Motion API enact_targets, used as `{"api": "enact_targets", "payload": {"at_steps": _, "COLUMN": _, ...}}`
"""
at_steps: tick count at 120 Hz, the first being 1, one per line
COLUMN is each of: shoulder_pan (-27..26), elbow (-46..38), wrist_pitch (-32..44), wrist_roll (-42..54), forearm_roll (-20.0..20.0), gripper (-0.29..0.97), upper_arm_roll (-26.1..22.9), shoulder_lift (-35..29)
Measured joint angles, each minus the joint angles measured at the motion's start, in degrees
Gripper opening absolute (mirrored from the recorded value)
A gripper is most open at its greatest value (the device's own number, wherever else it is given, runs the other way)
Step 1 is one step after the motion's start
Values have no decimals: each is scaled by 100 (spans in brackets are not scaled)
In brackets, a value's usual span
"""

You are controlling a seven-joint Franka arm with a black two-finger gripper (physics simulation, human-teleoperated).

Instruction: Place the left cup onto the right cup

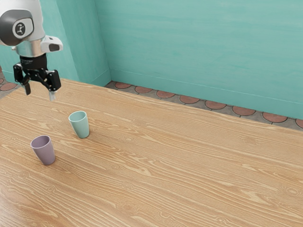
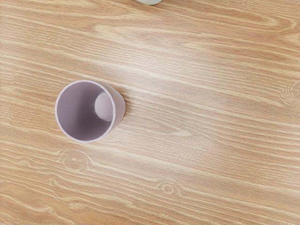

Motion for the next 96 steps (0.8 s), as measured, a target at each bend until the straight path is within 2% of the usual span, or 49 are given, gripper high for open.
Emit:
{"api": "enact_targets", "payload": {"at_steps": 44, "shoulder_pan": 869, "elbow": -428, "wrist_pitch": -91, "wrist_roll": 101, "forearm_roll": -180, "gripper": 68, "upper_arm_roll": -138, "shoulder_lift": 59}}
{"api": "enact_targets", "payload": {"at_steps": 96, "shoulder_pan": 1794, "elbow": -1171, "wrist_pitch": 602, "wrist_roll": 701, "forearm_roll": -500, "gripper": 68, "upper_arm_roll": -149, "shoulder_lift": 238}}
